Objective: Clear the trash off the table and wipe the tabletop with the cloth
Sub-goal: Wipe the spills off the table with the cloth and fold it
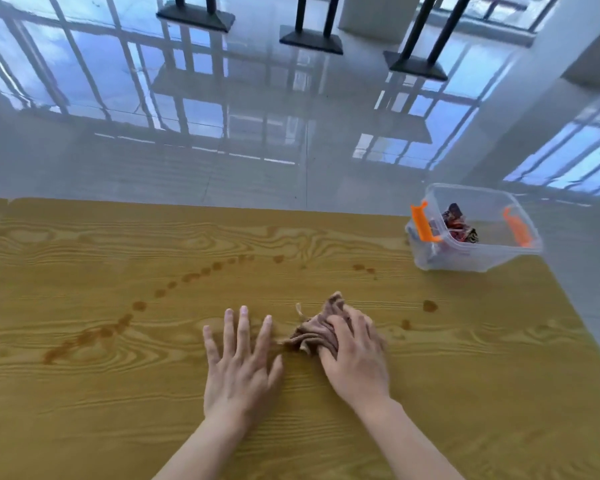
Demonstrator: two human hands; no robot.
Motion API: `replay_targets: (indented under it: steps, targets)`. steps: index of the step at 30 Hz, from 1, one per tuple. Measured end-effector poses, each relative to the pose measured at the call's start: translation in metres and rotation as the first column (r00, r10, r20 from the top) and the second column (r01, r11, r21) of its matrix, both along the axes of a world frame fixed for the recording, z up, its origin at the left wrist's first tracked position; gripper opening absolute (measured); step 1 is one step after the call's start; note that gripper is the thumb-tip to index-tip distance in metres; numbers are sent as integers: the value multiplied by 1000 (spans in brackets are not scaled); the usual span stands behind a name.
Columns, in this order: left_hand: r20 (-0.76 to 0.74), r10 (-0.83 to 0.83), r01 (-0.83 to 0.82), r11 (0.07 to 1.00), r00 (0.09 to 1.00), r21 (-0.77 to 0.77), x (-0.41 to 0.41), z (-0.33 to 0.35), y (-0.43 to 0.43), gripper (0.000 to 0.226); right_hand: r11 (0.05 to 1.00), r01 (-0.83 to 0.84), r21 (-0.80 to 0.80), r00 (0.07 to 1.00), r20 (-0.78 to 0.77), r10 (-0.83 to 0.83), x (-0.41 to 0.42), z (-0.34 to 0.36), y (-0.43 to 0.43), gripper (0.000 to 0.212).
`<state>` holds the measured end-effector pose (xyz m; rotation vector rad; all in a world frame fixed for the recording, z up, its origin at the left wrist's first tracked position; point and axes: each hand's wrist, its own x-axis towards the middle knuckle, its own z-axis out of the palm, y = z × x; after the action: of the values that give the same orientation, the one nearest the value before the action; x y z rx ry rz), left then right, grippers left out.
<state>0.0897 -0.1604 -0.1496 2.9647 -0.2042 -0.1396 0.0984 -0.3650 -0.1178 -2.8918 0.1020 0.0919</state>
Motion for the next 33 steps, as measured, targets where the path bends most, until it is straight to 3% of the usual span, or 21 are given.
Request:
replay_targets:
  steps: [4, 6, 8, 11, 13, 14, 16, 18, 19, 20, 22, 25, 27, 29, 31, 33]
  targets:
    - [58, 11, -13, 999, 998, 33, 0, -6, 0, 71, 974, -227, 16, 974, 27, 226, 4, -17, -2, 49]
    - [53, 10, -12, 999, 999, 43, 0, -7, 1, 71, 972, -235, -5, 971, 47, 235, -21, -18, -24, 50]
    - [50, 13, -16, 999, 999, 51, -1, -8, 0, 71, 990, -137, -38, 987, 84, 140, -42, -21, -63, 52]
    - [55, 7, -11, 998, 998, 67, -1, -7, -1, 72, 986, 140, -91, 987, 93, -131, -45, -25, -118, 57]
    - [58, 16, -20, 997, 998, 69, 0, -6, 0, 72, 964, 255, -77, 964, 102, -247, -38, -25, -116, 59]
    - [60, 24, -28, 997, 998, 73, 0, -6, 0, 72, 973, 218, -80, 972, 105, -209, -39, -24, -104, 59]
    - [53, 29, -34, 996, 998, 85, 0, -5, -1, 73, 998, -14, -67, 996, 85, 19, -60, -23, -75, 54]
    - [62, 38, -43, 996, 997, 81, -1, -4, -1, 73, 967, -250, -55, 963, 91, 254, -81, -19, -74, 52]
    - [67, 40, -45, 996, 997, 79, -1, -5, -1, 73, 961, -275, -40, 954, 115, 278, -80, -18, -90, 52]
    - [69, 40, -45, 996, 997, 80, -1, -5, -1, 73, 972, -226, -60, 963, 136, 232, -75, -21, -109, 53]
    - [76, 43, -49, 996, 996, 77, 0, -4, -2, 73, 996, 42, -78, 992, 119, -32, -48, -20, -146, 57]
    - [64, 51, -56, 995, 997, 80, 0, -4, -2, 73, 944, 323, -68, 946, 51, -320, -2, -22, -152, 54]
    - [54, 54, -58, 995, 997, 77, -1, -2, -2, 73, 967, 245, -72, 968, 73, -240, -4, -24, -123, 52]
    - [43, 69, -73, 994, 997, 76, -1, 0, -2, 74, 999, 27, -47, 997, 75, -24, -32, -23, -90, 52]
    - [28, 76, -78, 995, 997, 68, -2, 4, -3, 74, 974, -227, -23, 972, 51, 228, -80, -18, -72, 51]
    - [19, 84, -85, 994, 996, 63, 0, 8, -5, 75, 928, -372, -18, 926, 62, 372, -111, -14, -81, 48]
